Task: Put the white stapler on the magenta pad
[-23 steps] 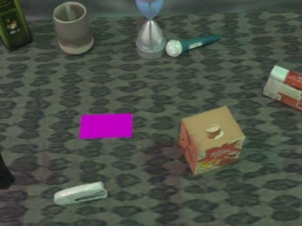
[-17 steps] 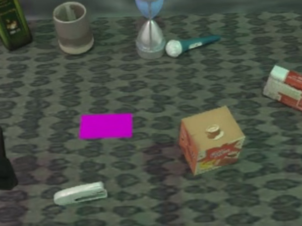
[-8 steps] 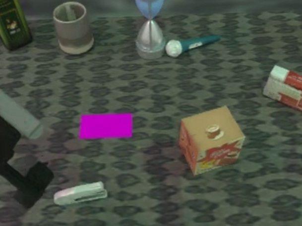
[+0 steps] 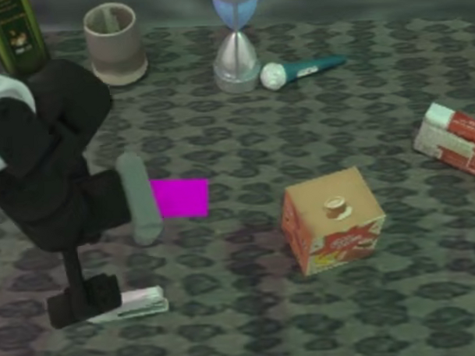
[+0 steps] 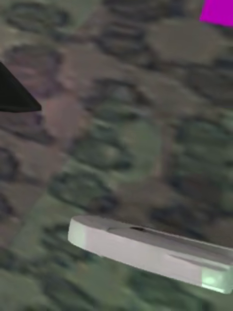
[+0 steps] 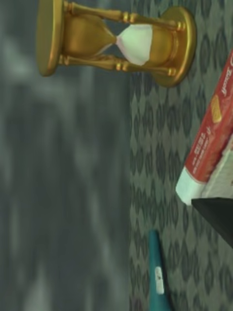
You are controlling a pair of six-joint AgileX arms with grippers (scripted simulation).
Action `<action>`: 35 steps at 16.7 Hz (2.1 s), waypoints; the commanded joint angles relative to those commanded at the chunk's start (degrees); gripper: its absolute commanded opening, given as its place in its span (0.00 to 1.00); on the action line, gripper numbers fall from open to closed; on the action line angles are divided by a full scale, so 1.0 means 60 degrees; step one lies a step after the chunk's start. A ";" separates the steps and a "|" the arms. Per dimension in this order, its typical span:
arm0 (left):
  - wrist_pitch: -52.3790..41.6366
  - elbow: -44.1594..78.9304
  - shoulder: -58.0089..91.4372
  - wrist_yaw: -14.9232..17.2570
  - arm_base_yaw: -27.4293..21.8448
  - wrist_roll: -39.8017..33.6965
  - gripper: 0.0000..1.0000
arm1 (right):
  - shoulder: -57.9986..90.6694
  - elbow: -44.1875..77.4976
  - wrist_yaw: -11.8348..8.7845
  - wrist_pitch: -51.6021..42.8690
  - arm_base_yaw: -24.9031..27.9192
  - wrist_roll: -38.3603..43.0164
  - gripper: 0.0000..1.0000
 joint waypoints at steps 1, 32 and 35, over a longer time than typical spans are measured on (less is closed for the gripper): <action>-0.0283 0.0324 0.0423 -0.0006 -0.0136 0.0249 1.00 | 0.0000 0.0000 0.0000 0.0000 0.0000 0.0000 1.00; 0.3209 -0.1387 0.2898 -0.0019 -0.0355 0.0783 0.47 | 0.0000 0.0000 0.0000 0.0000 0.0000 0.0000 1.00; 0.3209 -0.1387 0.2898 -0.0019 -0.0355 0.0783 0.25 | 0.0000 0.0000 0.0000 0.0000 0.0000 0.0000 1.00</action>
